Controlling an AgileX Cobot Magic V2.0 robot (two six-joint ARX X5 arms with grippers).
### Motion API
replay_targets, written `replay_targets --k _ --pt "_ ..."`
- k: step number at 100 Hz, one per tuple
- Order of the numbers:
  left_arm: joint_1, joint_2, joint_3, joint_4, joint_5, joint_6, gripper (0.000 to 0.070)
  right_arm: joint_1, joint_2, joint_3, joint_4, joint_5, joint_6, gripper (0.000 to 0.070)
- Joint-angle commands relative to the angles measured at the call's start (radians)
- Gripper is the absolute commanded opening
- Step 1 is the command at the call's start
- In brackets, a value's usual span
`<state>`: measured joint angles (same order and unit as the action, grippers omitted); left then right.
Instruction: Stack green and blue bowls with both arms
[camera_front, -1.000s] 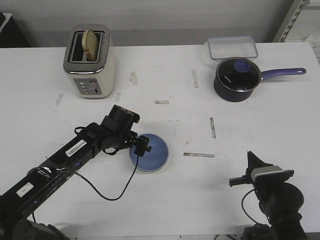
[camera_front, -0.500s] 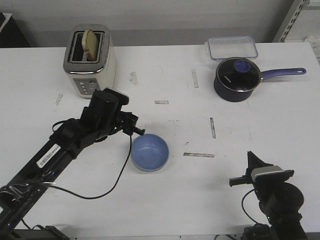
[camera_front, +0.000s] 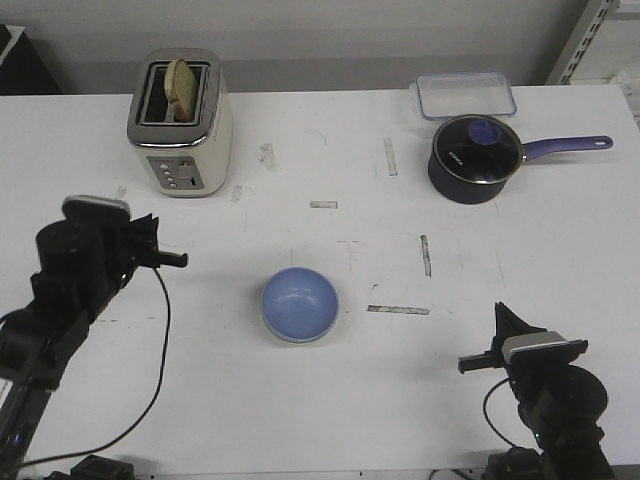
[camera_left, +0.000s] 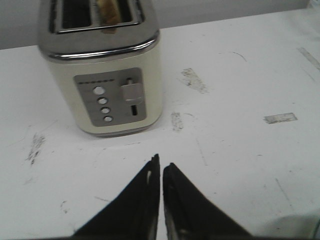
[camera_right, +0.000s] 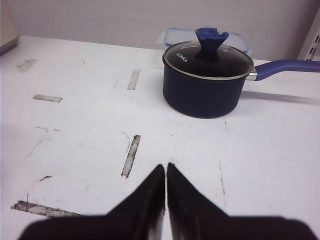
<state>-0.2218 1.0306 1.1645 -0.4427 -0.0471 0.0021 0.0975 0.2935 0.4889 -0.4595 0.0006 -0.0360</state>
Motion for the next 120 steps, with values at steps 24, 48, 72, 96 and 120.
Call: replay_targets --k 24,48,72,96,120 --pt "0.125 -0.390 -0.430 0.160 0.002 -0.023 0.0002 0.002 0.003 0.000 0.011 0.000 0.013 0.0000" --pt "0.195 -0.629 -0.634 0.170 -0.001 -0.021 0.0002 0.002 0.002 0.000 0.018 0.000 0.013 0.0000" --pt "0.205 -0.742 -0.666 0.188 -0.002 -0.021 0.0003 0.002 0.002 0.000 0.033 0.000 0.013 0.0000" --pt "0.205 -0.821 -0.666 0.190 -0.002 -0.021 0.0003 0.002 0.002 0.000 0.068 0.000 0.013 0.0000" --pt "0.205 -0.851 -0.666 0.190 -0.002 -0.021 0.0003 0.002 0.002 0.000 0.070 0.000 0.013 0.0000"
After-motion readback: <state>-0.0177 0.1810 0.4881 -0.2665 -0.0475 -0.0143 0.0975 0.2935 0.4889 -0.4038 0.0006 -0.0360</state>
